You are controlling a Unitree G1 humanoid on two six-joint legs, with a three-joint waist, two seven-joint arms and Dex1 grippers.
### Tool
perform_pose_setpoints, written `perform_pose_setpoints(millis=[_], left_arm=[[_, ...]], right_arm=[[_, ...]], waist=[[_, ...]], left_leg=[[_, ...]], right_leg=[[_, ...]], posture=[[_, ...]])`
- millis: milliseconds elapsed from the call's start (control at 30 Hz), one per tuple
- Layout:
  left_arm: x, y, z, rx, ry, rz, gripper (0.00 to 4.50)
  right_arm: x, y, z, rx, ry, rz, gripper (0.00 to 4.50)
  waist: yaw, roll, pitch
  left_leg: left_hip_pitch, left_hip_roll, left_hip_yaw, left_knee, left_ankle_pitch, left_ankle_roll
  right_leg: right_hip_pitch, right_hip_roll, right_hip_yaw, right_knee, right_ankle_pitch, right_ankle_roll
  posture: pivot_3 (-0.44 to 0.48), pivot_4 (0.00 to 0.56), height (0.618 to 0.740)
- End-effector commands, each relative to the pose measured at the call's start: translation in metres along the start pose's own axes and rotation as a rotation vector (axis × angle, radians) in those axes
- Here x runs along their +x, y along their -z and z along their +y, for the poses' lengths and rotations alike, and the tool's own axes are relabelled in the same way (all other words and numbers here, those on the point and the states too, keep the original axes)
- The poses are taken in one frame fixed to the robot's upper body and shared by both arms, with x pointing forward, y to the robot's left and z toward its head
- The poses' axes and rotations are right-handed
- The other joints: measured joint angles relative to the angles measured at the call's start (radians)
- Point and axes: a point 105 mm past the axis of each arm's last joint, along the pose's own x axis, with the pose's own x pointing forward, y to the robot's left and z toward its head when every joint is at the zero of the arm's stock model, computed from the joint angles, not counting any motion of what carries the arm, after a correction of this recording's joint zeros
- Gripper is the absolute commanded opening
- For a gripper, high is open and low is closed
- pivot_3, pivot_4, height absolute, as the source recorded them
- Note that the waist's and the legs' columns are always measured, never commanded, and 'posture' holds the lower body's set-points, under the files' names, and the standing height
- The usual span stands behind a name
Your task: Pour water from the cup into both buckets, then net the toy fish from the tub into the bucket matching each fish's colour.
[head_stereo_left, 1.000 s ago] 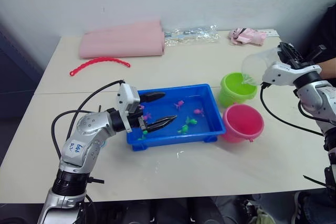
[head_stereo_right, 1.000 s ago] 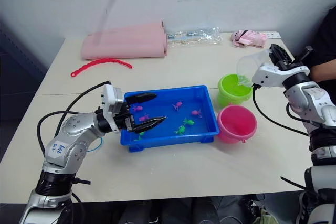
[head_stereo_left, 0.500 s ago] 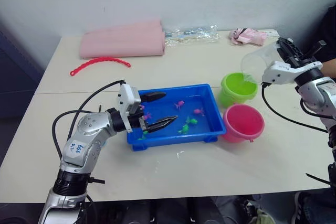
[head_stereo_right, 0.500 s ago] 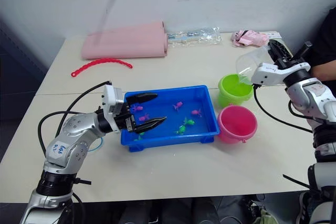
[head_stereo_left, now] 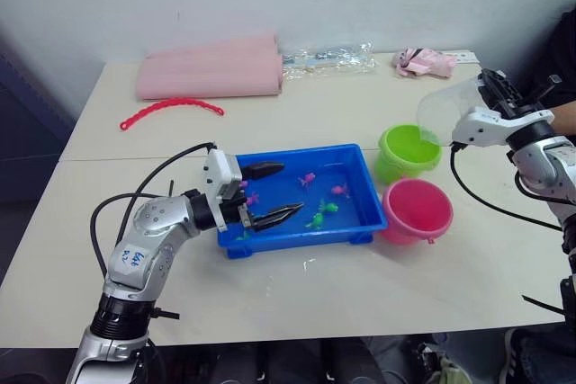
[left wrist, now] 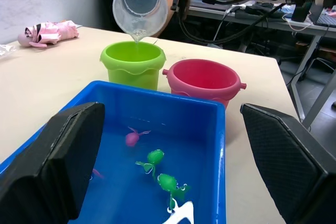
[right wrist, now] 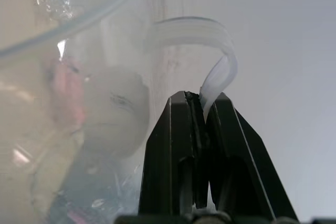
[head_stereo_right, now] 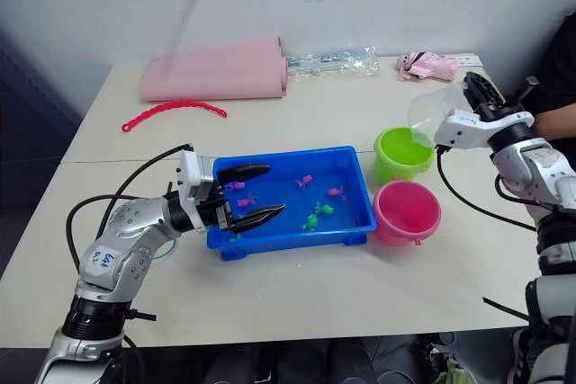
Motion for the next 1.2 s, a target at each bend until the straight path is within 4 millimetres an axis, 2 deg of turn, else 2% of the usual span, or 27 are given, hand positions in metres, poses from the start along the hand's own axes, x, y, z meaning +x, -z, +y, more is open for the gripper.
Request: perform_pose_setpoints(millis=[33,167,233,333,500,633,733,900,1000,1133,1200], left_arm=[[-0.001,-0.017,-0.003,0.026,0.009,-0.061,4.50],[-0.003,-0.026,-0.006,0.026,0.044,-0.080,4.50],[-0.006,-0.033,-0.009,0.024,0.076,-0.097,4.50],[-0.011,-0.037,-0.017,0.032,0.137,-0.088,4.50],[-0.020,-0.031,-0.032,0.038,0.224,-0.038,4.50],[-0.026,-0.020,-0.042,0.004,0.259,-0.011,4.50],[-0.028,-0.013,-0.049,-0.007,0.284,0.007,4.50],[-0.029,-0.011,-0.049,-0.016,0.282,0.007,4.50],[-0.028,-0.010,-0.049,-0.021,0.278,0.008,4.50],[-0.028,-0.007,-0.048,-0.027,0.274,0.011,4.50],[-0.028,-0.006,-0.048,-0.028,0.273,0.013,4.50]], right_arm=[[-0.005,0.023,-0.015,0.361,0.093,0.124,0.06],[-0.016,0.042,-0.014,0.689,0.136,0.192,0.06],[-0.028,0.057,-0.012,0.900,0.162,0.235,0.06],[-0.049,0.074,-0.001,1.123,0.182,0.311,0.06],[-0.104,0.101,0.027,1.182,0.241,0.510,0.06],[-0.134,0.103,0.059,1.249,0.257,0.591,0.06],[-0.140,0.097,0.077,1.287,0.247,0.609,0.06],[-0.143,0.088,0.095,1.341,0.238,0.623,0.06],[-0.147,0.084,0.103,1.363,0.225,0.628,0.06],[-0.156,0.087,0.103,1.347,0.250,0.642,0.06],[-0.161,0.088,0.101,1.333,0.245,0.646,0.60]], waist=[[0.000,0.000,0.000],[0.002,-0.001,0.001],[0.004,-0.001,0.001],[0.005,-0.001,0.001],[0.003,-0.001,0.001],[-0.002,-0.001,0.001],[-0.010,0.000,0.001],[-0.002,0.000,0.001],[0.002,0.000,0.001],[0.002,0.000,0.001],[0.002,0.000,0.001]], left_leg=[[0.000,0.000,0.000,0.000,0.000,0.000],[0.000,0.000,-0.001,0.000,0.000,0.000],[0.000,0.000,-0.002,0.000,0.000,0.001],[-0.001,0.000,-0.003,0.000,0.000,0.001],[-0.001,0.000,-0.004,0.000,-0.001,0.001],[0.000,0.000,-0.002,-0.001,-0.001,0.001],[0.002,0.000,0.000,-0.001,-0.001,0.001],[0.002,0.000,0.000,-0.001,-0.001,0.001],[0.001,0.000,-0.001,-0.001,-0.001,0.001],[0.001,0.000,-0.001,-0.001,-0.001,0.001],[0.001,0.000,-0.001,-0.001,-0.001,0.001]], right_leg=[[0.000,0.000,0.000,0.000,0.000,0.000],[0.001,0.000,-0.002,0.000,0.000,0.000],[0.001,-0.001,-0.003,-0.001,0.000,0.000],[0.003,-0.001,-0.003,-0.001,0.000,0.000],[0.003,-0.001,-0.002,-0.002,0.000,0.000],[0.002,-0.001,0.001,-0.001,0.000,0.000],[0.001,0.000,0.003,0.000,0.000,0.000],[0.001,-0.001,0.006,0.000,0.000,0.000],[0.001,-0.001,0.006,-0.001,0.000,0.000],[0.002,-0.001,0.006,-0.001,0.000,0.000],[0.002,-0.001,0.006,-0.001,0.000,0.000]], posture=[[0.000,0.150,0.740],[0.000,0.150,0.740],[0.000,0.150,0.740],[0.000,0.150,0.740],[0.000,0.150,0.740],[0.000,0.150,0.740],[0.000,0.150,0.740],[0.000,0.150,0.740],[0.000,0.150,0.740],[0.000,0.150,0.740],[0.000,0.150,0.740]])
